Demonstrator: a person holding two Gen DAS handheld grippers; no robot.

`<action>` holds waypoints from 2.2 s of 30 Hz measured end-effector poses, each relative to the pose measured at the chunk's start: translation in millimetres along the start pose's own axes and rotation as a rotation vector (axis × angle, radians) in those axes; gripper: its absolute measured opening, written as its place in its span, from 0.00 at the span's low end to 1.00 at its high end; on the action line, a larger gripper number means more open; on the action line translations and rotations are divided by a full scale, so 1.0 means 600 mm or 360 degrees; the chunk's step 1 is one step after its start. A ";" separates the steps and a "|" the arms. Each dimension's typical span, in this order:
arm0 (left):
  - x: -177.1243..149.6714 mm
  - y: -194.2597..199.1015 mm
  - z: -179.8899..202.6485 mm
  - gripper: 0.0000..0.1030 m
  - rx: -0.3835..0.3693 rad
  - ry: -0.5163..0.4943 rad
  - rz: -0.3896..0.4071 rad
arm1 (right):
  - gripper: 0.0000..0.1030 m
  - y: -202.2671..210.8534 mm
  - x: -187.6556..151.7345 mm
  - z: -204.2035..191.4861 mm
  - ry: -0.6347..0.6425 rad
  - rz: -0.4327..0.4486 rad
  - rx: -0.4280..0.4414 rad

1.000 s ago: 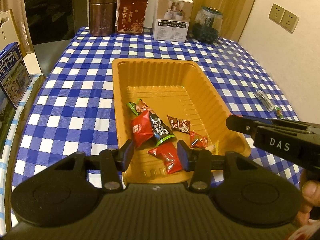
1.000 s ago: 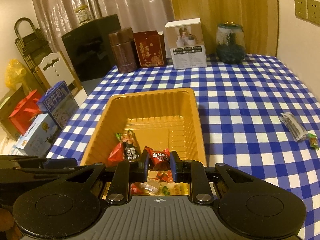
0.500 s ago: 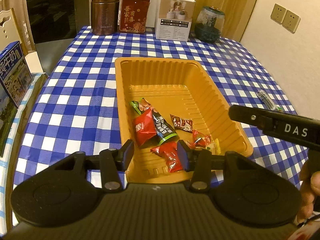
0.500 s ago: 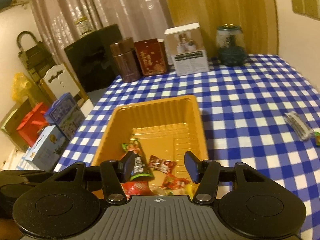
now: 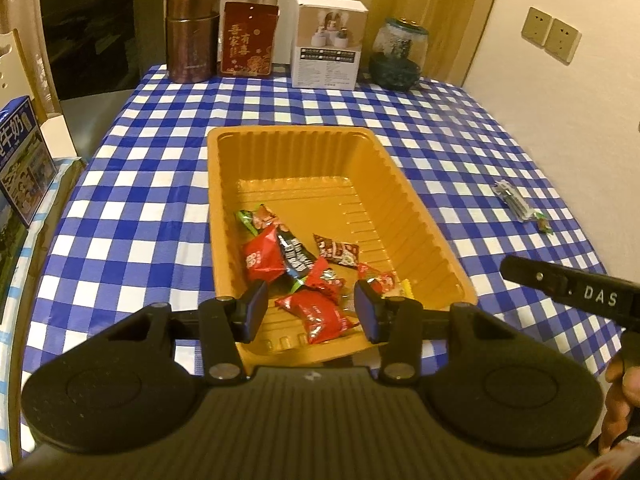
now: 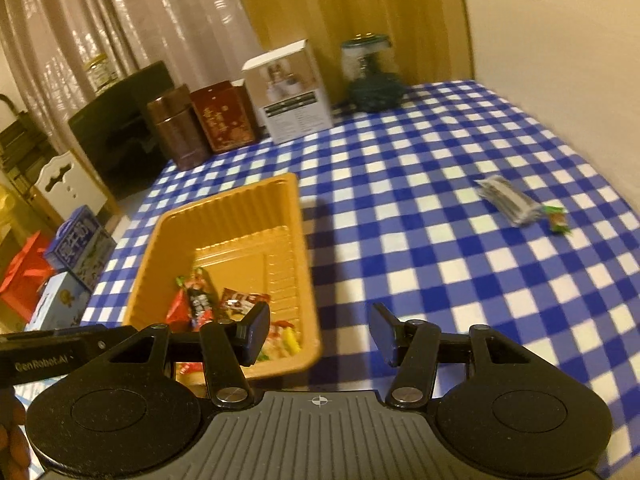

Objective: Organize snacks
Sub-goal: 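Move both open grippers from the tray to the clear packet and green candy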

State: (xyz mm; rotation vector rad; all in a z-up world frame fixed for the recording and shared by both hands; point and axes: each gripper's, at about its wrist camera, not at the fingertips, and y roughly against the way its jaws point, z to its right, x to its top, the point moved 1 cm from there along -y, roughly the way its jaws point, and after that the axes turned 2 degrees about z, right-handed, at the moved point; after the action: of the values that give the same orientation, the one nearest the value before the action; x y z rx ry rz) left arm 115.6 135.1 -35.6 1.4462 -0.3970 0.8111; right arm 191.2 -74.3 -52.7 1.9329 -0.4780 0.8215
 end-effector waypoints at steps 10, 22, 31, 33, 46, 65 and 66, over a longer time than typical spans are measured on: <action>0.004 0.012 0.055 0.45 -0.0082 -0.0067 0.0025 | 0.54 0.062 -0.016 0.063 -0.0069 0.0046 -0.0178; 0.004 0.007 0.152 0.49 -0.0199 -0.0182 0.0019 | 0.54 0.120 -0.018 0.136 -0.0156 0.0098 -0.0311; 0.003 0.004 0.197 0.58 -0.0247 -0.0241 0.0013 | 0.54 0.146 -0.013 0.163 -0.0184 0.0130 -0.0372; 0.003 0.004 0.204 0.64 -0.0252 -0.0253 0.0015 | 0.54 0.150 -0.013 0.168 -0.0193 0.0133 -0.0382; 0.038 -0.035 0.277 0.93 -0.0299 -0.0257 0.0072 | 0.54 0.149 -0.002 0.219 -0.0233 0.0167 -0.0456; 0.108 -0.208 0.367 1.00 -0.0206 -0.0203 0.0222 | 0.54 0.011 0.062 0.335 -0.0126 0.0212 -0.0477; 0.109 -0.220 0.370 1.00 -0.0198 -0.0208 0.0224 | 0.54 0.002 0.066 0.338 -0.0124 0.0209 -0.0476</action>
State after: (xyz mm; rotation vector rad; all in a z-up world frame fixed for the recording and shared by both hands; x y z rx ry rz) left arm 302.1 -53.9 -57.7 1.3698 -0.6438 0.7917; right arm 287.9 -253.2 -89.5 1.6741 -0.7387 0.7141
